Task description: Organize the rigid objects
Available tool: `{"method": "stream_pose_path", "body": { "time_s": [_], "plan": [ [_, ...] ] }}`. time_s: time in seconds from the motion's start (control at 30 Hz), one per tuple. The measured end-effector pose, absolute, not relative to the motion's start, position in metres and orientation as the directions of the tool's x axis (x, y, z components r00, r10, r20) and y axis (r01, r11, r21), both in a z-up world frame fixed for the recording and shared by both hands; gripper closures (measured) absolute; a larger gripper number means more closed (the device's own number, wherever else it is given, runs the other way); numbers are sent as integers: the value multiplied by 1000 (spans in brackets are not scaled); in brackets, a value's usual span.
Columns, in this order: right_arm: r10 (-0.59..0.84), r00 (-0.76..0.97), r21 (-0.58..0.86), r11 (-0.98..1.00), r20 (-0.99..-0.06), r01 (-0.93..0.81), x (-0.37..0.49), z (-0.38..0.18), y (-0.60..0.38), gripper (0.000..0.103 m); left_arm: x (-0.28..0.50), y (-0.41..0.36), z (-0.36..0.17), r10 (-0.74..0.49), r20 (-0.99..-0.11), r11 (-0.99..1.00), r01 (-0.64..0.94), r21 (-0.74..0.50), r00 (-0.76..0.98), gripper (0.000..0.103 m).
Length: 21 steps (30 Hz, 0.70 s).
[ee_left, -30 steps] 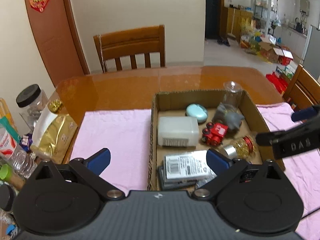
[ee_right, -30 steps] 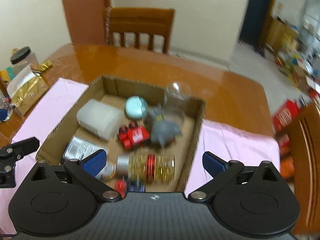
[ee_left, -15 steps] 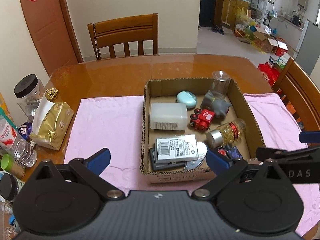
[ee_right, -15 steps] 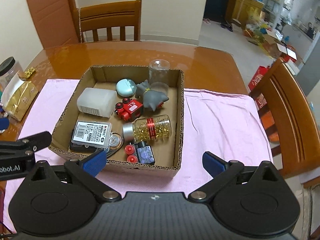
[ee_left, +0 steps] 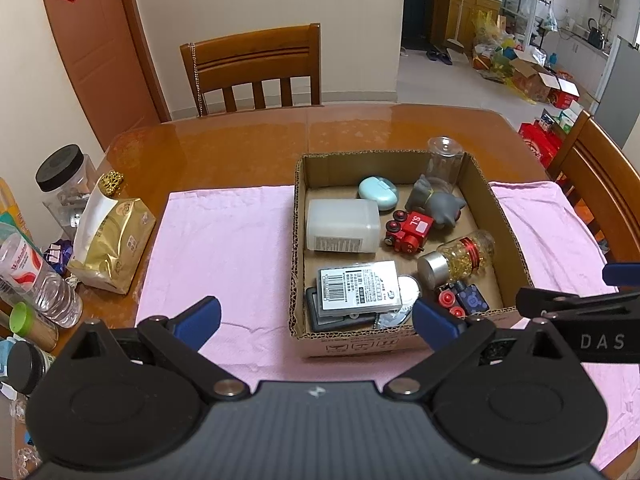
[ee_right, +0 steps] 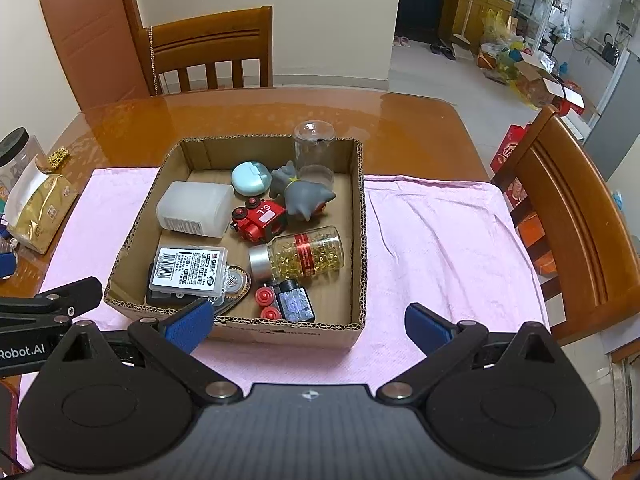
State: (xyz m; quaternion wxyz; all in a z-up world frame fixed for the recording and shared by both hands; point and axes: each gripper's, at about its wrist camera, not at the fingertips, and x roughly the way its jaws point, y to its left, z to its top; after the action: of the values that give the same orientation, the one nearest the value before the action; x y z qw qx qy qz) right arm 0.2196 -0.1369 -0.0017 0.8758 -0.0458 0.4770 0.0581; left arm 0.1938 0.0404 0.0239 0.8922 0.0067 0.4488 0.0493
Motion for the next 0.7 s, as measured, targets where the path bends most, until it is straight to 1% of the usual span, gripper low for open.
{"method": "stream_pose_path", "body": {
  "time_s": [0.7],
  "plan": [
    [55, 548, -28, 989, -834, -142, 218, 2, -137, 0, 193, 38, 24, 90, -810, 995, -94, 44, 579, 2]
  ]
}}
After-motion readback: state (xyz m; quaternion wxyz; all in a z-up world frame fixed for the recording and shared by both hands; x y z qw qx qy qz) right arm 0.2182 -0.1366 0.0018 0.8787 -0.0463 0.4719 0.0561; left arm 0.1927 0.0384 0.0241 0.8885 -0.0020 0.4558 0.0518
